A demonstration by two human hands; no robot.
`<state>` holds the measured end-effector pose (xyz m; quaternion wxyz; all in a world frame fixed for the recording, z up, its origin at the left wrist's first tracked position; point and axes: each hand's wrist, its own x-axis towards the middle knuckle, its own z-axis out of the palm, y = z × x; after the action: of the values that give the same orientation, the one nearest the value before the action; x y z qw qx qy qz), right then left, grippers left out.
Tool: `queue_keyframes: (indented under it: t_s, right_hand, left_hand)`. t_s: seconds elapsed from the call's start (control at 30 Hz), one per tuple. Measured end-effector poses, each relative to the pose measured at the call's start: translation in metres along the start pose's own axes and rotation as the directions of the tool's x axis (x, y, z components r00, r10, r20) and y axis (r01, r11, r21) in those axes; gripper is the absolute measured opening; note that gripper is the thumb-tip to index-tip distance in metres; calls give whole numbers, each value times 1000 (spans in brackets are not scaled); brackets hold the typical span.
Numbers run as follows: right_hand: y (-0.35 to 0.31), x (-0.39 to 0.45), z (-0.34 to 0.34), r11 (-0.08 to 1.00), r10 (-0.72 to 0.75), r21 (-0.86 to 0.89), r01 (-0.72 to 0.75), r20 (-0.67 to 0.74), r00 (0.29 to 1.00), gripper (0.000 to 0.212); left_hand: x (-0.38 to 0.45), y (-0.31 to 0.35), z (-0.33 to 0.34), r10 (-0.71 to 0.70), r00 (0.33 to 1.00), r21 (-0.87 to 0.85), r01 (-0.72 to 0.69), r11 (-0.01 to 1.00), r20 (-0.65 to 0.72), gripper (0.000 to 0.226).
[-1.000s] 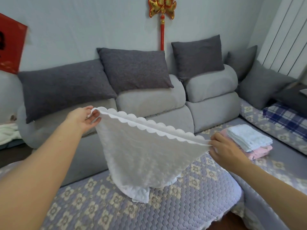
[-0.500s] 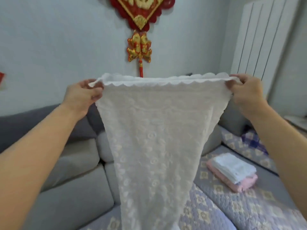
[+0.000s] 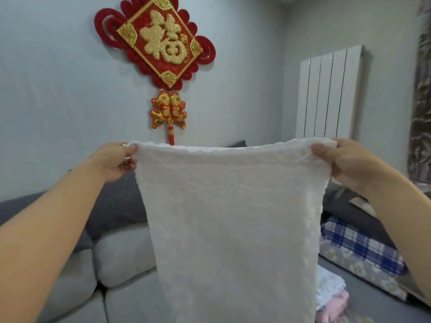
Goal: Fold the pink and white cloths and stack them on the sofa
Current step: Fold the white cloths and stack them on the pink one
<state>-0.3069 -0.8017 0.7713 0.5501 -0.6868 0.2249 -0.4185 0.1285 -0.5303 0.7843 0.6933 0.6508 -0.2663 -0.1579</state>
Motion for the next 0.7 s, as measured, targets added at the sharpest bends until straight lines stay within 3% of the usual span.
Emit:
queue_keyframes:
  t_s: [0.13, 0.2, 0.27, 0.3, 0.33, 0.37, 0.4, 0.5, 0.53, 0.6, 0.7]
  right_hand:
    - [2, 2, -23, 982, 93, 149, -116, 151, 984, 30]
    - [6, 7, -27, 979, 75, 177, -97, 130, 989, 22]
    - [12, 20, -20, 997, -12, -76, 6, -87, 996, 23]
    - [15, 25, -14, 963, -90, -265, 42, -172, 981, 30]
    - [19, 27, -7, 928, -140, -368, 54, -210, 968, 33]
    - [21, 29, -1, 943, -134, -326, 67, -185, 974, 33]
    - [20, 28, 4, 976, -109, -201, 85, -113, 988, 33]
    - [20, 20, 0, 980, -89, 189, 58, 158, 983, 32]
    - [22, 21, 0, 972, -78, 235, 30, 195, 978, 32]
    - [42, 36, -1, 968, 52, 235, -90, 161, 986, 29]
    - [104, 78, -10, 932, 354, 91, -351, -20, 935, 22]
  left_hand:
    - [2, -1, 23, -8, 994, -60, 15, 998, 107, 24]
    - [5, 1, 36, 173, 985, -104, -174, 979, -19, 22]
    - [7, 0, 55, 353, 918, -44, -366, 929, -181, 14]
    - [9, -2, 67, 367, 912, -18, -376, 926, -186, 13]
    - [8, -6, 80, 343, 927, -4, -347, 938, -151, 15]
    - [10, -11, 91, 311, 942, 3, -313, 950, -129, 18]
    - [14, -14, 98, 299, 943, 0, -302, 953, -146, 20]
    - [35, -28, 100, 229, 896, -131, -297, 946, -380, 13]
    - [42, -33, 98, 177, 892, -186, -274, 943, -416, 17]
    - [55, -50, 100, 37, 921, -205, -126, 971, -388, 28]
    - [68, -90, 111, -177, 963, 151, 209, 966, -202, 28]
